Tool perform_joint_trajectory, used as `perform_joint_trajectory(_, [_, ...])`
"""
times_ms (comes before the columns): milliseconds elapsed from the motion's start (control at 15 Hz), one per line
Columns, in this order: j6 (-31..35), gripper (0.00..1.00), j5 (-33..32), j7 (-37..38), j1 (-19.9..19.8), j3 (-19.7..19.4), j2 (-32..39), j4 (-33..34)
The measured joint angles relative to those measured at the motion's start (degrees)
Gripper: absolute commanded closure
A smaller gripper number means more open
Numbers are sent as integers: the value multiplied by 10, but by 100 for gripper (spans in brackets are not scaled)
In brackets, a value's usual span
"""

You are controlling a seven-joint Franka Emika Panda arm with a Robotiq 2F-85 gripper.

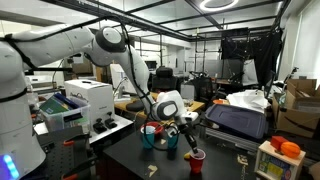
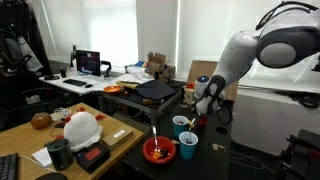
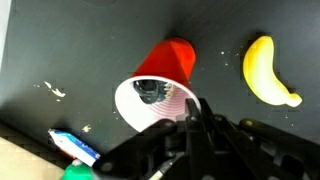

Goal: Pick the blue cup and pour some of its contents in the bowl

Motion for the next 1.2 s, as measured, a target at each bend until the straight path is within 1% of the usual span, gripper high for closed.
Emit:
perform_joint_trajectory(267, [-1, 32, 0, 1, 0, 0, 5, 1])
perform_joint_trajectory(400, [-2, 19, 0, 1, 0, 0, 8, 1])
perform_joint_trajectory(533, [-2, 4, 0, 1, -1, 1, 8, 1])
perform_joint_trajectory(600, [-2, 0, 0, 1, -1, 1, 8, 1])
perform_joint_trajectory(867, [-1, 0, 0, 3, -1, 1, 6, 2])
perform_joint_trajectory(1200, [0, 0, 0, 25, -1, -6, -8, 1])
